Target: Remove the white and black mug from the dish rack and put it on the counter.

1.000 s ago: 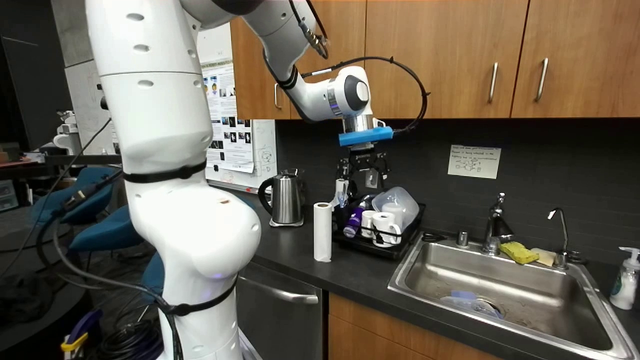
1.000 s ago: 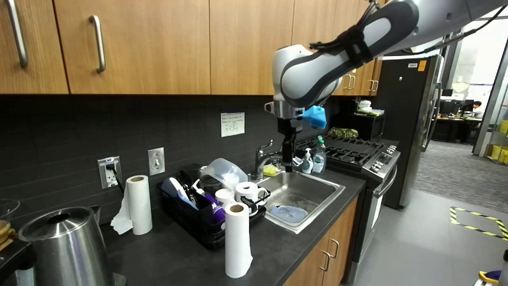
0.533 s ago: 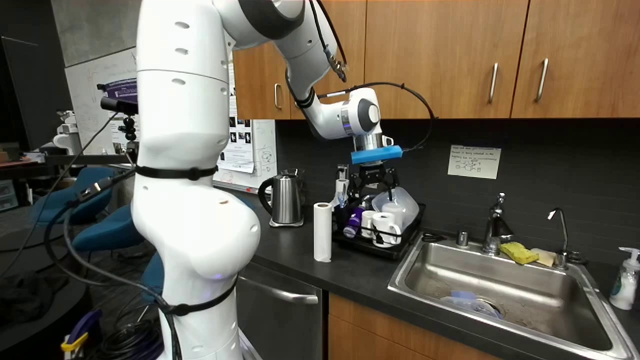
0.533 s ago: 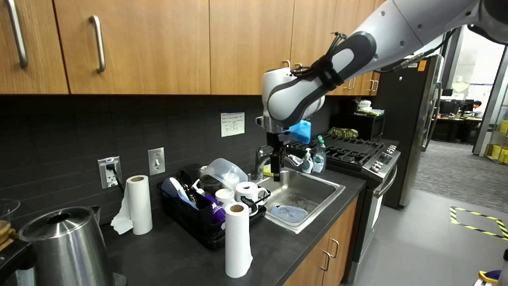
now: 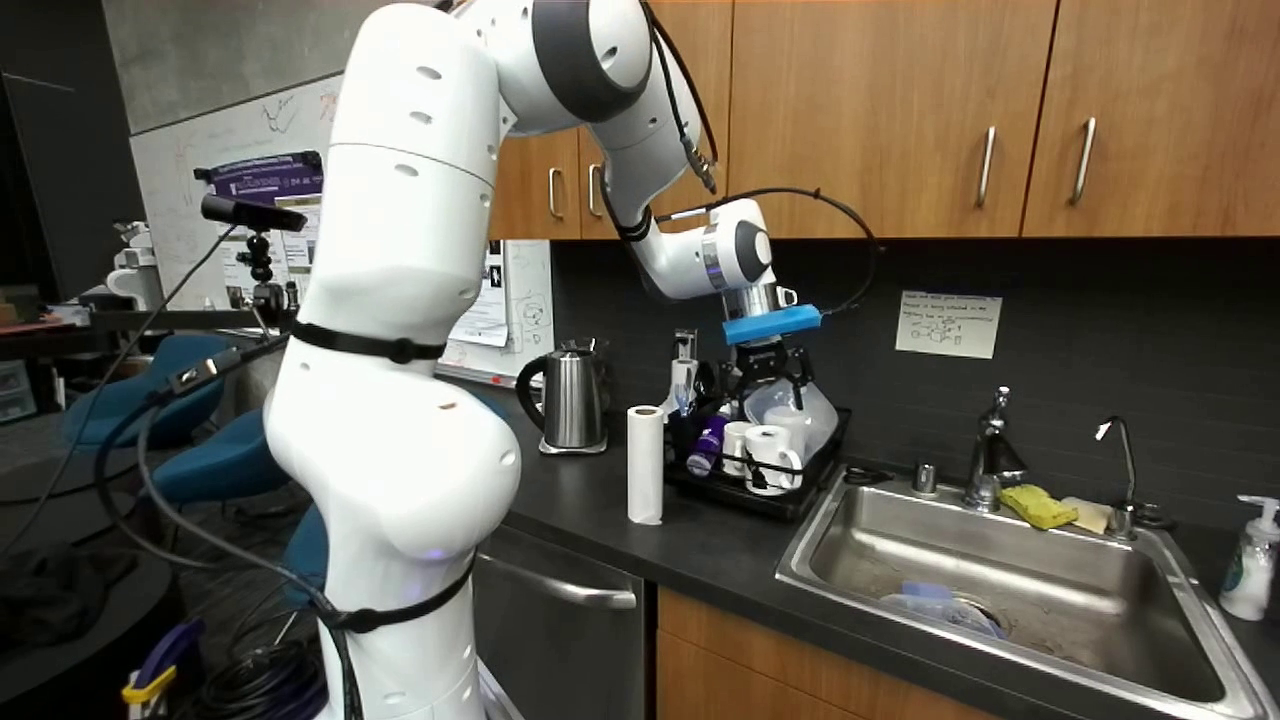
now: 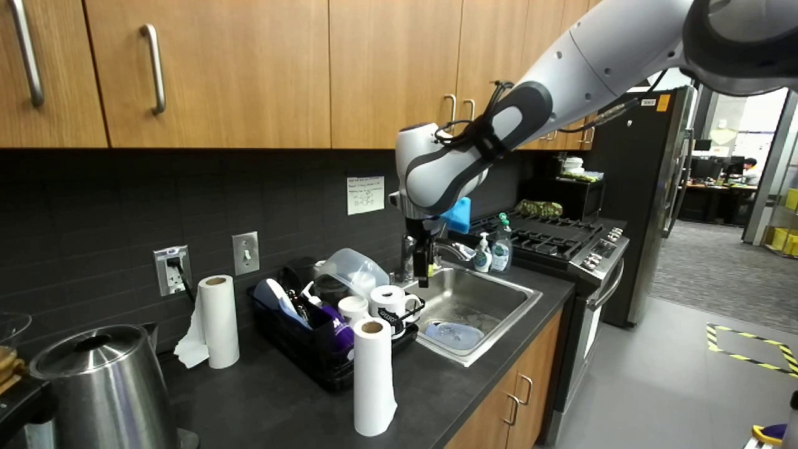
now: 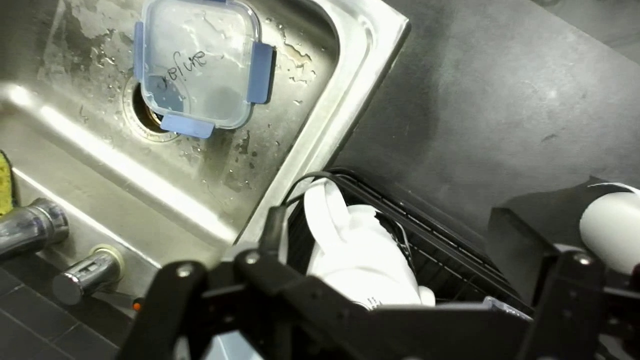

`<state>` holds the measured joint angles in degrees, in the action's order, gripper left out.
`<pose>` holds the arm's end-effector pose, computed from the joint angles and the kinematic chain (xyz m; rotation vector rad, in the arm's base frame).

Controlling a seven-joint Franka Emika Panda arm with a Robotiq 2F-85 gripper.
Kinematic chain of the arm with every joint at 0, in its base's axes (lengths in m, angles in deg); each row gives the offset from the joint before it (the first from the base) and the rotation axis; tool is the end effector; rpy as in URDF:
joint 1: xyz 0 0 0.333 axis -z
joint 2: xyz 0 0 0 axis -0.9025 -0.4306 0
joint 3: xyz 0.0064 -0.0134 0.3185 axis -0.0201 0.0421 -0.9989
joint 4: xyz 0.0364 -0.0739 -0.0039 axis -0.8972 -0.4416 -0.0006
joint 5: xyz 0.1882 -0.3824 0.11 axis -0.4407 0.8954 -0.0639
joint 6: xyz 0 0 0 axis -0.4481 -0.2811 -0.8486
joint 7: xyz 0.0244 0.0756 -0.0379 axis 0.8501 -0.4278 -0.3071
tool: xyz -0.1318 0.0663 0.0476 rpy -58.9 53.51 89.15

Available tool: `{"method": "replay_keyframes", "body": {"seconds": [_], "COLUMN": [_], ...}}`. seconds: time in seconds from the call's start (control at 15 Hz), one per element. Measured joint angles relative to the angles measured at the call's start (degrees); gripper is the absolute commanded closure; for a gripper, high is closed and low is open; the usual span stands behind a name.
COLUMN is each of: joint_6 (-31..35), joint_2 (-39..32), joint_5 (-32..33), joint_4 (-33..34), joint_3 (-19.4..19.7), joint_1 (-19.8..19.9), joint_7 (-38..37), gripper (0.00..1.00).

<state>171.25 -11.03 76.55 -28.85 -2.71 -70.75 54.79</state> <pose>0.6444 0.0885 0.2862 2.6794 1.1048 0.0234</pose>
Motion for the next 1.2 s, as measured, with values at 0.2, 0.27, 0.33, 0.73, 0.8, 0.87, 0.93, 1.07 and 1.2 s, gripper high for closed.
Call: {"method": "replay_keyframes", "body": {"seconds": [0.2, 0.27, 0.33, 0.73, 0.8, 0.87, 0.93, 1.07, 1.2], "joint_6": [0.0, 0.0, 0.01, 1.44, 1.66, 1.82, 1.92, 1.99, 1.99], "joint_2": [-2.46, -3.25, -4.13, -10.28, -11.3, -12.26, -13.13, -14.45, -15.32], "joint_5": [0.14, 0.14, 0.14, 1.51, 1.89, 2.03, 2.06, 2.06, 2.06], "joint_4": [2.21, 2.92, 3.73, 7.74, 8.33, 8.97, 9.67, 11.06, 12.2], "joint_3": [0.0, 0.0, 0.0, 0.0, 0.01, 0.01, 0.01, 0.1, 0.19], "joint_1": [0.01, 0.03, 0.04, -0.47, -0.59, -0.67, -0.68, -0.68, -0.67], "joint_7": [-0.19, -0.5, -1.01, -4.76, -5.54, -6.06, -6.57, -7.27, -7.84], "gripper": [0.0, 0.0, 0.0, 0.0, 0.0, 0.0, 0.0, 0.0, 0.0]}}
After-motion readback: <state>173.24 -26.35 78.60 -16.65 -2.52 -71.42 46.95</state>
